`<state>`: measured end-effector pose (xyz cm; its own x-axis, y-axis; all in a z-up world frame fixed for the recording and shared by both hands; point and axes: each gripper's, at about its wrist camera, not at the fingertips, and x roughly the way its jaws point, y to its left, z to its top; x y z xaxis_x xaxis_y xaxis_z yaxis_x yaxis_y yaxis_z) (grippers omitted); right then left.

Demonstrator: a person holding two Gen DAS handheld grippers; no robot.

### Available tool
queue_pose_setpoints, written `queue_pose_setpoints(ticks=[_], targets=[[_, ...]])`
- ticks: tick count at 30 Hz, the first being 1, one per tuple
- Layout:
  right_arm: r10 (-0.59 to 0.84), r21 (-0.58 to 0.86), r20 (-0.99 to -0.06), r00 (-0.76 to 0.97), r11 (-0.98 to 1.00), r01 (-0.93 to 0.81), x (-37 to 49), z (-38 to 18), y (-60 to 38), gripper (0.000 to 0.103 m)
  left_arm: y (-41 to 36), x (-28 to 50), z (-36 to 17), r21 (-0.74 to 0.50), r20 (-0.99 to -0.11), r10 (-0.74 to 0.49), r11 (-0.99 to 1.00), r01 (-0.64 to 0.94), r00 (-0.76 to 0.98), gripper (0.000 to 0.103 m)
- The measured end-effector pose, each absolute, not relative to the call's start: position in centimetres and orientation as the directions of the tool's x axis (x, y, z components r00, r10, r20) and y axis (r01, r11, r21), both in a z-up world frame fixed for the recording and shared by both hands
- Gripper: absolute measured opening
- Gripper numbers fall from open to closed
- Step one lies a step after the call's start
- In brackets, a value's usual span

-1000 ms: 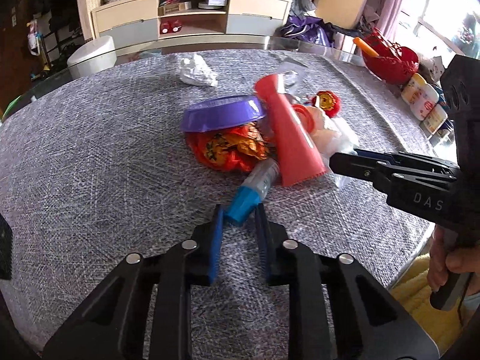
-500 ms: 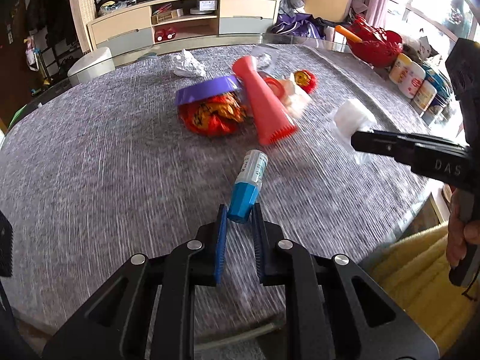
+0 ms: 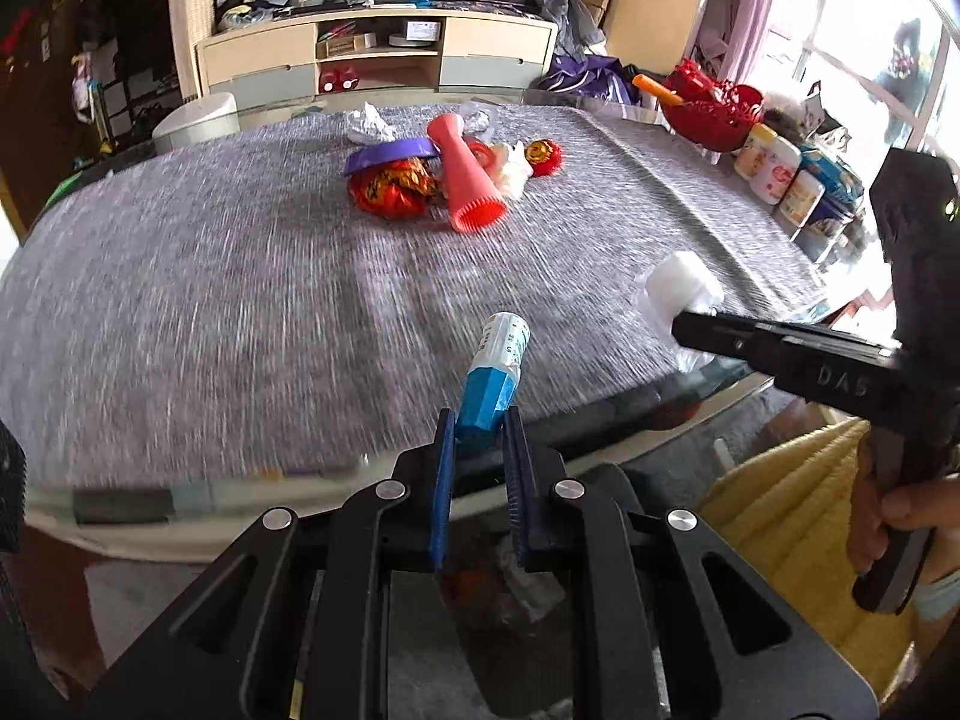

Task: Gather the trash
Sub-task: 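Lower both held items into the bin and open both tools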

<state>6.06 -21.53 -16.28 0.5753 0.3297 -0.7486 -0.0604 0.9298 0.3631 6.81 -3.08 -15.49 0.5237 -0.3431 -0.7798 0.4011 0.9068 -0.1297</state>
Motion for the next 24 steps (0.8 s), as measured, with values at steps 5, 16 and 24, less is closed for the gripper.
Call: queue_pose_setpoints(ticks=[5,16,24], targets=[[0.325,0.353,-0.752,0.573,0.933,-0.067,2.9,-16.2,-21.0,0.019,-2.7,3.5,-15.1,-0.138,-0.764,-0.354,0.907,0.399,0.54,0.014],[0.332,0.349,-0.786,0.521,0.935,-0.069,-0.9,-18.2,-19.7,0.019,-2.7,-1.7,-15.8,-0.16,-0.775,-0.378,0.893,0.421,0.507,0.014],[0.31,0.331,-0.837,0.45,0.943,-0.036,-1.6,-21.3,-19.3,0.019,-3.3,-2.5,-20.9,-0.199,-0.841,-0.366,0.893,0.403,0.398,0.014]])
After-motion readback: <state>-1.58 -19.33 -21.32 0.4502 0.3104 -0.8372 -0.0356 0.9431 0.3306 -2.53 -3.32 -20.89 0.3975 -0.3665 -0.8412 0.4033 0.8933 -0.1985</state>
